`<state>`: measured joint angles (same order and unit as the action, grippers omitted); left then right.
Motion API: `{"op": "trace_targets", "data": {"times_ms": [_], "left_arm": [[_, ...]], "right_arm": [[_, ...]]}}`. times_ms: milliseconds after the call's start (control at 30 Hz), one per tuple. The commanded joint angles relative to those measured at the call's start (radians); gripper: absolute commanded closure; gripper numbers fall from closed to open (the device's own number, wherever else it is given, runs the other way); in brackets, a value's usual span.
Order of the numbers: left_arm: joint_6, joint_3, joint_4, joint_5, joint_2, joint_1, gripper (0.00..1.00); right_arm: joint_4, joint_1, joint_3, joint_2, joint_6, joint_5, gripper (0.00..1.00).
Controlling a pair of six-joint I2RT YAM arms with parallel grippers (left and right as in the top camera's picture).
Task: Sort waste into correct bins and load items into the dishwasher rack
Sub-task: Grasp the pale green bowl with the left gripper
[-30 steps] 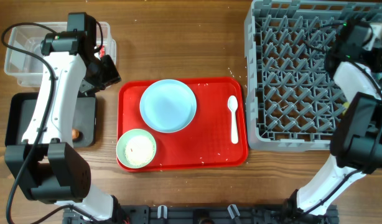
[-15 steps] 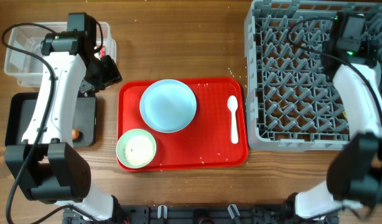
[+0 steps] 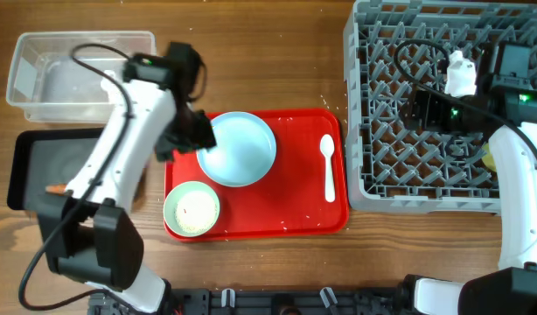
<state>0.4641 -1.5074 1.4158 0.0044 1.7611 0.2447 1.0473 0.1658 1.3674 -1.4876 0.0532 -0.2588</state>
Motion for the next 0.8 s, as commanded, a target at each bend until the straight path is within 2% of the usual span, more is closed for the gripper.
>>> {"op": "trace_targets", "data": {"times_ms": [0, 167, 233, 333, 500, 567, 633, 767], "left_arm": [[0.122, 0.095, -0.002, -0.002, -0.018, 0.096, 0.32], [0.230, 0.260, -0.091, 0.006, -0.018, 0.212, 0.38], [0.233, 0.327, -0.165, 0.035, -0.018, 0.231, 0.42], [0.233, 0.457, -0.325, 0.066, -0.017, 0.236, 0.53], [0.232, 0.480, -0.403, 0.066, -0.017, 0.236, 0.63], [0.232, 0.481, -0.407, 0.066, -0.017, 0.236, 0.65], [0.232, 0.481, -0.407, 0.066, -0.017, 0.236, 0.71], [0.232, 0.481, -0.412, 0.066, -0.017, 0.236, 0.78]], "right_arm": [[0.003, -0.004, -0.001, 0.016, -0.031, -0.035, 0.09], [0.001, -0.004, -0.001, 0.016, -0.031, -0.035, 0.09], [0.001, -0.004, -0.001, 0.016, -0.035, -0.035, 0.09], [0.002, -0.004, -0.001, 0.016, -0.038, -0.035, 0.09], [0.001, -0.004, -0.001, 0.016, -0.037, -0.035, 0.09], [0.001, -0.004, -0.001, 0.016, -0.037, -0.035, 0.09], [0.001, -0.004, -0.001, 0.016, -0.038, -0.035, 0.09], [0.001, -0.004, -0.001, 0.016, -0.037, -0.035, 0.09]]}}
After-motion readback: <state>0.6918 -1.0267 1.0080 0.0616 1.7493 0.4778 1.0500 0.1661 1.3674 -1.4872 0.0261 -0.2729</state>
